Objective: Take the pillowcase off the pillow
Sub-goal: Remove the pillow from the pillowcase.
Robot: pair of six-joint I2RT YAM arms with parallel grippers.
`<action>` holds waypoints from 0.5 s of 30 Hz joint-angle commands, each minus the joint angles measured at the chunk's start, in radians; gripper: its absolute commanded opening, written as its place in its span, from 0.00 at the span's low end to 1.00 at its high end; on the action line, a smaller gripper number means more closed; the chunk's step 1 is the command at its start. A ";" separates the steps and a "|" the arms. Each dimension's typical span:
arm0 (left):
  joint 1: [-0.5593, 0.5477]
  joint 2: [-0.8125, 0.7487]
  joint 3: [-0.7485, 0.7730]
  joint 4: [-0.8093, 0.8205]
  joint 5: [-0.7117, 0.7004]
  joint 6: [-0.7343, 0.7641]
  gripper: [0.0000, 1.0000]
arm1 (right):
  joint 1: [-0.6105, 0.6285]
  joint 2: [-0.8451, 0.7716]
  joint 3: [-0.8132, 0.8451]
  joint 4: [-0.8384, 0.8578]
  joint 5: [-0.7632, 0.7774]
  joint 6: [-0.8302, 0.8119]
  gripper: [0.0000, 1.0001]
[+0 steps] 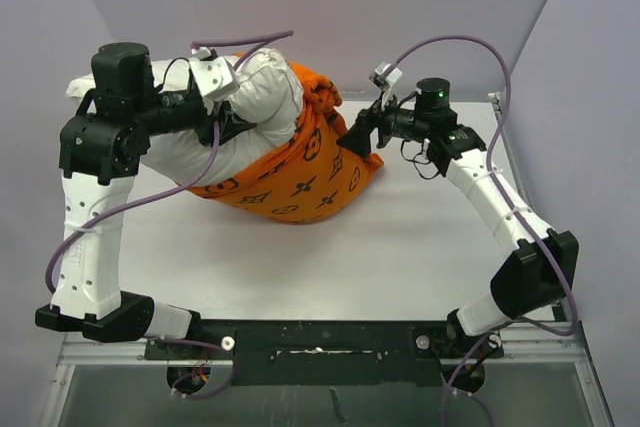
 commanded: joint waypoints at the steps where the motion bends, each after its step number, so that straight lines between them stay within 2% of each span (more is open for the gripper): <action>1: 0.011 -0.006 0.057 0.012 0.044 0.004 0.00 | 0.004 0.029 0.019 0.039 0.036 -0.090 0.83; 7: 0.017 0.001 0.069 -0.031 0.068 0.043 0.00 | 0.007 0.109 0.087 0.063 -0.096 -0.113 0.82; 9: 0.019 0.008 0.077 -0.048 0.073 0.051 0.00 | 0.027 0.135 0.106 0.077 -0.130 -0.119 0.74; 10: 0.021 0.011 0.079 -0.055 0.073 0.055 0.00 | 0.038 0.149 0.114 0.074 -0.140 -0.129 0.65; 13: 0.027 0.009 0.069 -0.059 0.069 0.068 0.00 | 0.051 0.180 0.124 0.057 -0.165 -0.146 0.15; 14: 0.030 0.007 0.066 -0.055 0.069 0.070 0.00 | 0.047 0.181 0.116 0.051 -0.164 -0.146 0.03; 15: 0.033 0.004 0.064 -0.051 0.068 0.071 0.00 | 0.039 0.177 0.099 0.051 -0.153 -0.139 0.00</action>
